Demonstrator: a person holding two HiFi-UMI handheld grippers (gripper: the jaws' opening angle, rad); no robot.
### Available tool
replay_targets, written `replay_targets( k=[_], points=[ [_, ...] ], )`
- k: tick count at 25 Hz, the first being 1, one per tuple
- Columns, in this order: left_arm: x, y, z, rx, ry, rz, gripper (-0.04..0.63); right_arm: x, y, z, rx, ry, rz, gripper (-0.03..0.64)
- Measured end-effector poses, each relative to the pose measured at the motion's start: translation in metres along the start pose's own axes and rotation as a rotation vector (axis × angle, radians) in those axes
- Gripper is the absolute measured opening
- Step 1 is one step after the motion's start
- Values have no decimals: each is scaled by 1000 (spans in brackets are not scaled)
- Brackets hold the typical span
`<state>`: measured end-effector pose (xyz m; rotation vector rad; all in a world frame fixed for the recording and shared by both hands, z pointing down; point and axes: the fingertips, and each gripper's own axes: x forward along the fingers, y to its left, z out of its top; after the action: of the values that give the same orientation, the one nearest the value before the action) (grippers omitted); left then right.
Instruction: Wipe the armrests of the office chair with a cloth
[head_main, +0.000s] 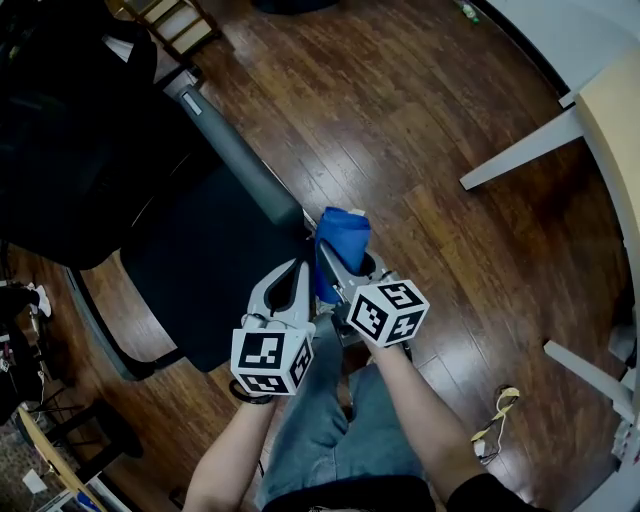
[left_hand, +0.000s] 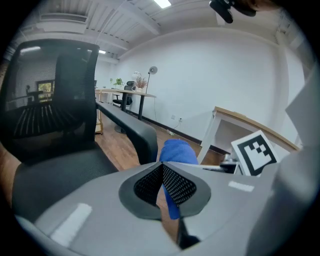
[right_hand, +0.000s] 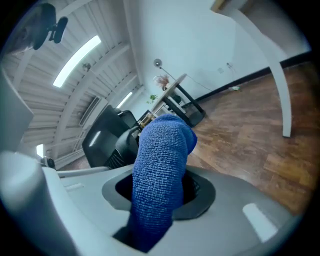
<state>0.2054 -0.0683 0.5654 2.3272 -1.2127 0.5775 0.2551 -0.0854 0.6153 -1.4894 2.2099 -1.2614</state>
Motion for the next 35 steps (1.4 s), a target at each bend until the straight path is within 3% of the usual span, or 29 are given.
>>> replay_targets(
  k=[4,9,17,27,35],
  points=[
    [-4,-4,23,11,8,2,5,5,29,49,-65,76,147,140],
    [2,-10,39,27,13,-7,5,23,37,65,-97,155,206,140],
    [26,-14,12,33,50,-35,5,52,3,29,-64,250,216,140],
    [52,-14,-28,63,65,-62,5,73,-67,-40,-72,386,155,140],
    [44,-8,-28,67,51,-36,5,62,-71,-40,-85,367,121,140]
  ],
)
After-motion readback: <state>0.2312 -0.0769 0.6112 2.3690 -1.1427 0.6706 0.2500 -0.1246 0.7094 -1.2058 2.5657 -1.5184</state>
